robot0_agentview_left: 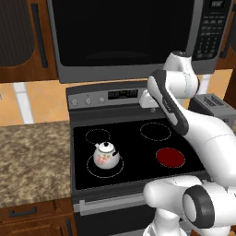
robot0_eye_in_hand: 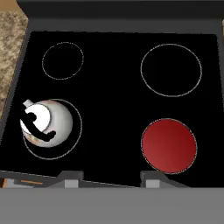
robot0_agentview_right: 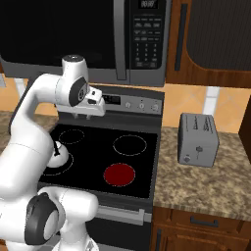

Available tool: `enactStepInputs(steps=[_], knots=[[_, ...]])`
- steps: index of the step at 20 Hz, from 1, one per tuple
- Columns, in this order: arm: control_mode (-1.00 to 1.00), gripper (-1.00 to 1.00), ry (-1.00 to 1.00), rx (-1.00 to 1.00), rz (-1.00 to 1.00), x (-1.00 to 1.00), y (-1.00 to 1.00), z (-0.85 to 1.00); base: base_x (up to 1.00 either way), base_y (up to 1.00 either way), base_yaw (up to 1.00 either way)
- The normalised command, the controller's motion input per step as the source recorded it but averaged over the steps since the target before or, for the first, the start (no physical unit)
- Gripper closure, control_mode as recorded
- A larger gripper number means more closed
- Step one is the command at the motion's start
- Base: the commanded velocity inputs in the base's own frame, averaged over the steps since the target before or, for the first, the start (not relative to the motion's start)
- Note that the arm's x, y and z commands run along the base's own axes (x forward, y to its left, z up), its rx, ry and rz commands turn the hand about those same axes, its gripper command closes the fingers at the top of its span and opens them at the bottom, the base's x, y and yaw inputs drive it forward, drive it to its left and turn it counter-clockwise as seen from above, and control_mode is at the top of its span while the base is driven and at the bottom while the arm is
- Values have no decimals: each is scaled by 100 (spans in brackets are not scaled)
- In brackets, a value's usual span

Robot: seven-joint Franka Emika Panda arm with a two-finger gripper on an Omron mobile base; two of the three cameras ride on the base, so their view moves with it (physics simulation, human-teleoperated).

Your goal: Turn off the front right burner of the stove.

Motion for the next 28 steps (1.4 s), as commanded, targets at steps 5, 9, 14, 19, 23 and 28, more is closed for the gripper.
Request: enactStepInputs(steps=[5,9,14,19,23,28], knots=[[-100,-100,0,5,-12,-7,-62,-15,0,0,0],[-100,-100,-22,6,-9,-4,-100,-45,0,0,0],[-100,-100,-52,2,1,0,-100,-21,0,0,0],[-100,-100,-80,-1,9,-1,-62,-32,0,0,0],[-100,-100,-84,-4,12,0,-8,-30,0,0,0],[-100,-100,-53,-7,9,2,-1,-11,0,0,0]])
